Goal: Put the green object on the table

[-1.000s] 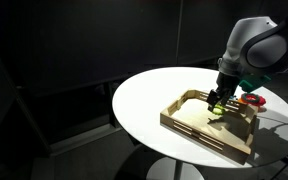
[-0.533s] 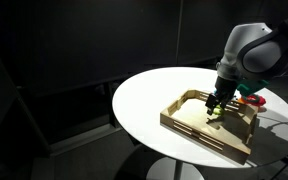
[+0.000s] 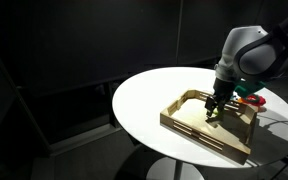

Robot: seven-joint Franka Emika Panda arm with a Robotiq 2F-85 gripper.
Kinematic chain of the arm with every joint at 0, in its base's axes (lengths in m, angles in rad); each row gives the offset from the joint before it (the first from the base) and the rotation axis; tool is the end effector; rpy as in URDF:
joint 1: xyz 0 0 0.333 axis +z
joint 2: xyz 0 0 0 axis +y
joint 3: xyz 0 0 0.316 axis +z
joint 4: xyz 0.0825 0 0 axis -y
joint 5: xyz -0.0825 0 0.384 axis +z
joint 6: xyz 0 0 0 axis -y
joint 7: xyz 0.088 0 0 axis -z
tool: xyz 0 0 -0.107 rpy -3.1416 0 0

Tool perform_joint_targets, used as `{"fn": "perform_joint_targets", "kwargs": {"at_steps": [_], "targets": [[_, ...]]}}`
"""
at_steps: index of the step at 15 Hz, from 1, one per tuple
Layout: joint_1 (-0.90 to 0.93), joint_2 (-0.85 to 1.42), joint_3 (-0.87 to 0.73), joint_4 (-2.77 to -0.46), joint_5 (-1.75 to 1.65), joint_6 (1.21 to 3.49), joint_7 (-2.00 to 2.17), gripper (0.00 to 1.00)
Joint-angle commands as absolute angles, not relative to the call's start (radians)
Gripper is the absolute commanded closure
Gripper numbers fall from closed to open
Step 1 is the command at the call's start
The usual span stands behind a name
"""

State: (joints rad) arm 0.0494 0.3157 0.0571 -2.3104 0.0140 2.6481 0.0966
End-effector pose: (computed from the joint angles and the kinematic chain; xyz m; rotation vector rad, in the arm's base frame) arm 0.5250 0.0564 0.2096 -3.1148 0.0084 -0.0309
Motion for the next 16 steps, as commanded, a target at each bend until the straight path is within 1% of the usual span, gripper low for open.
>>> {"fn": "perform_joint_targets", "kwargs": {"at_steps": [1, 2, 3, 4, 6, 7, 8, 10, 11, 12, 14, 15, 16], "targets": [[0.043, 0.332, 0.063, -2.287, 0.039, 2.652, 0.062, 0.25], [0.043, 0.331, 0.064, -2.286, 0.039, 2.651, 0.062, 0.32], [0.043, 0.331, 0.063, -2.286, 0.038, 2.651, 0.063, 0.3], [0.045, 0.329, 0.063, -2.286, 0.036, 2.651, 0.064, 0.34], [0.046, 0.326, 0.062, -2.286, 0.034, 2.65, 0.066, 0.37], [0.047, 0.325, 0.062, -2.286, 0.034, 2.65, 0.067, 0.44], [0.048, 0.323, 0.062, -2.286, 0.032, 2.65, 0.068, 0.45], [0.049, 0.321, 0.061, -2.285, 0.031, 2.65, 0.07, 0.58], [0.049, 0.321, 0.061, -2.284, 0.031, 2.65, 0.07, 0.57], [0.05, 0.321, 0.062, -2.284, 0.032, 2.65, 0.069, 0.6], [0.051, 0.322, 0.062, -2.284, 0.032, 2.65, 0.07, 0.69], [0.051, 0.321, 0.061, -2.283, 0.031, 2.65, 0.07, 0.82], [0.051, 0.321, 0.061, -2.283, 0.032, 2.65, 0.07, 0.85]]}}
